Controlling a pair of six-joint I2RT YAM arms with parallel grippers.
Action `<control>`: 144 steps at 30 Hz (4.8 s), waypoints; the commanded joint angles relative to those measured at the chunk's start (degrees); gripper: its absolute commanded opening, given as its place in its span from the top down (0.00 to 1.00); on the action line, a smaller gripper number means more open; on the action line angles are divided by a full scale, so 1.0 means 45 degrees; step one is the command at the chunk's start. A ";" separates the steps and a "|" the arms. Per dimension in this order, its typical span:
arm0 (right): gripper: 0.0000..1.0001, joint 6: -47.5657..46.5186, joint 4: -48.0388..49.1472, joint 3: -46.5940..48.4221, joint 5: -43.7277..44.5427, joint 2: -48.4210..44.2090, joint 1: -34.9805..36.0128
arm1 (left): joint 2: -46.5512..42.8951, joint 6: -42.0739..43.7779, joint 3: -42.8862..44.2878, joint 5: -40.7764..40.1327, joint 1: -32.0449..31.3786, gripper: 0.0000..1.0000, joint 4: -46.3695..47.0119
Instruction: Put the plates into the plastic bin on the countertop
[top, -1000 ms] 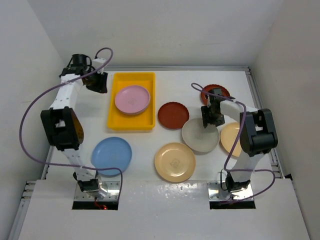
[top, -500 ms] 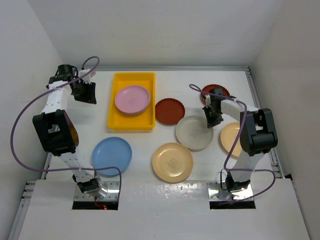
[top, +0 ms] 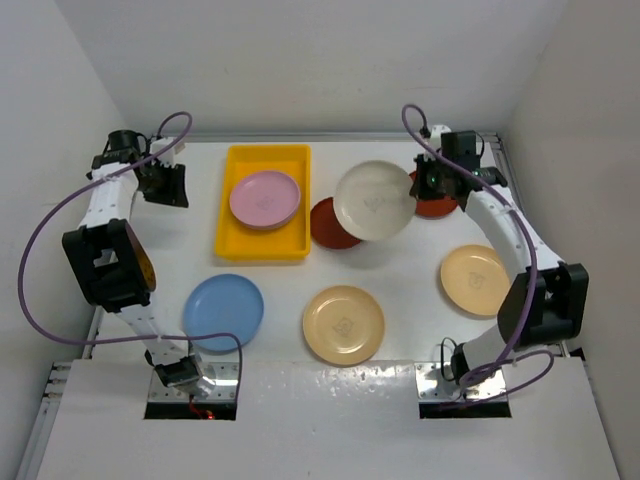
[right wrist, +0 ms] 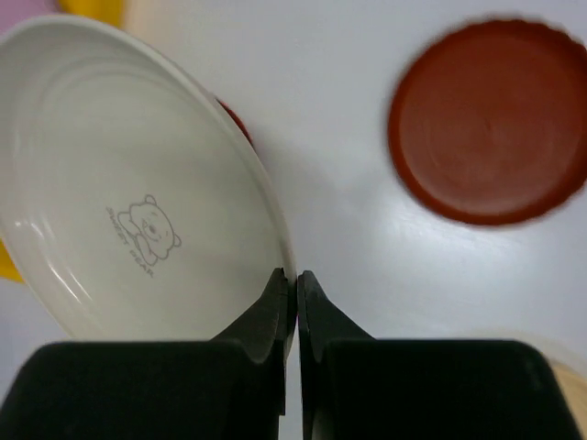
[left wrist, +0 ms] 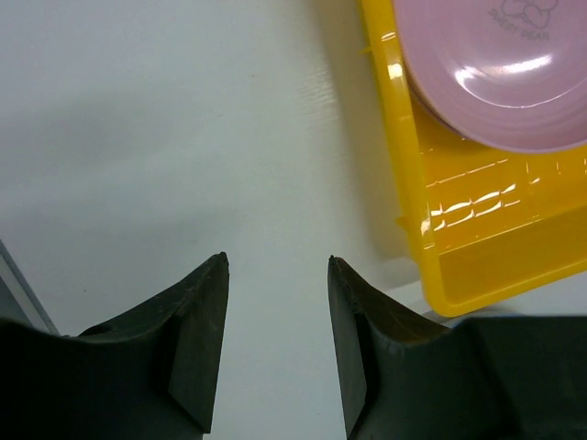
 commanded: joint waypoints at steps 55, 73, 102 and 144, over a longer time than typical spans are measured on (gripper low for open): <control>0.40 0.3569 0.3464 0.7604 0.2421 0.6828 0.5729 | -0.3143 0.5390 -0.8021 -0.0157 -0.0121 0.35 -0.0820; 0.40 0.3529 0.3015 0.2017 0.3378 0.1845 0.4402 | -0.3923 0.3923 -1.0444 -0.2266 -0.0813 1.00 0.1994; 0.46 0.4662 0.2527 0.2623 0.1482 0.3017 0.2800 | 0.0716 -0.1344 0.2619 0.3107 -0.2862 1.00 0.2614; 0.34 0.0502 -0.0695 -0.2395 0.0098 0.0438 0.4224 | 0.3595 -0.0492 0.3892 0.0880 -0.3351 0.57 0.1992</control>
